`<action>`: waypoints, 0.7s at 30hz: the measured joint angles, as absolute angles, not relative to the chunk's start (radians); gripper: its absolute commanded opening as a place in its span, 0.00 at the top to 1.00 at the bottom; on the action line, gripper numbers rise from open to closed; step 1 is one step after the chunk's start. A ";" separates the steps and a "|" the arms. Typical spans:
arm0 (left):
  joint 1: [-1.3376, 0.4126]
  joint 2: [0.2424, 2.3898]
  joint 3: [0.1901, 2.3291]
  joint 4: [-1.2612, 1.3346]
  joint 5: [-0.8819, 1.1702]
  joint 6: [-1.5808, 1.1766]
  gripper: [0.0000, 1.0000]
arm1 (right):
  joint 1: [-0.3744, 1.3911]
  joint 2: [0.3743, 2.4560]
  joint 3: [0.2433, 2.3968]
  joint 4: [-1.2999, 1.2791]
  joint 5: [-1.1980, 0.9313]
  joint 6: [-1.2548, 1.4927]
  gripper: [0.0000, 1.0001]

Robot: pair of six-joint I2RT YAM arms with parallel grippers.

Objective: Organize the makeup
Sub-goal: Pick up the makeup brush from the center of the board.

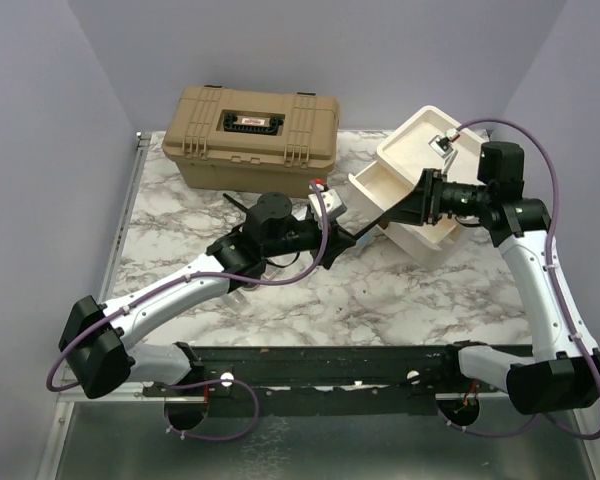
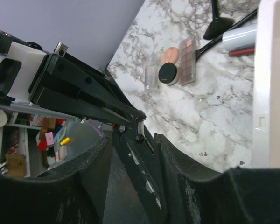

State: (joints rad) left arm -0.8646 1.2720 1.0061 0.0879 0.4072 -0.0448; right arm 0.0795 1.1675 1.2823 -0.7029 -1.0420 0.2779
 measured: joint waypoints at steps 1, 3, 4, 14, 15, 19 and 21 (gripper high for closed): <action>-0.866 1.272 1.006 0.088 0.408 -0.044 0.97 | 0.090 1.172 1.282 -0.703 -1.042 0.280 0.54; -0.867 1.272 1.006 0.088 0.413 -0.044 0.97 | 0.115 1.180 1.279 -0.698 -1.041 0.285 0.55; -0.868 1.272 1.006 0.088 0.415 -0.044 0.97 | 0.123 1.180 1.274 -0.691 -1.041 0.289 0.57; -0.868 1.272 1.006 0.088 0.420 -0.041 0.97 | 0.139 1.202 1.258 -0.682 -1.037 0.295 0.93; -0.869 1.272 1.006 0.089 0.420 -0.039 0.97 | 0.139 1.202 1.258 -0.682 -1.034 0.295 0.98; -0.870 1.271 1.006 0.088 0.419 -0.032 0.83 | 0.139 1.201 1.258 -0.683 -1.029 0.290 1.00; -0.870 1.270 1.006 0.087 0.417 -0.028 0.69 | 0.139 1.201 1.258 -0.682 -1.029 0.291 1.00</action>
State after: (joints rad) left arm -0.8700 1.2697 1.0061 0.0872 0.4171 -0.0284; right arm 0.1394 1.2015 1.2583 -0.6819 -1.0286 0.2909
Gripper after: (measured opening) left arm 0.143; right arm 0.105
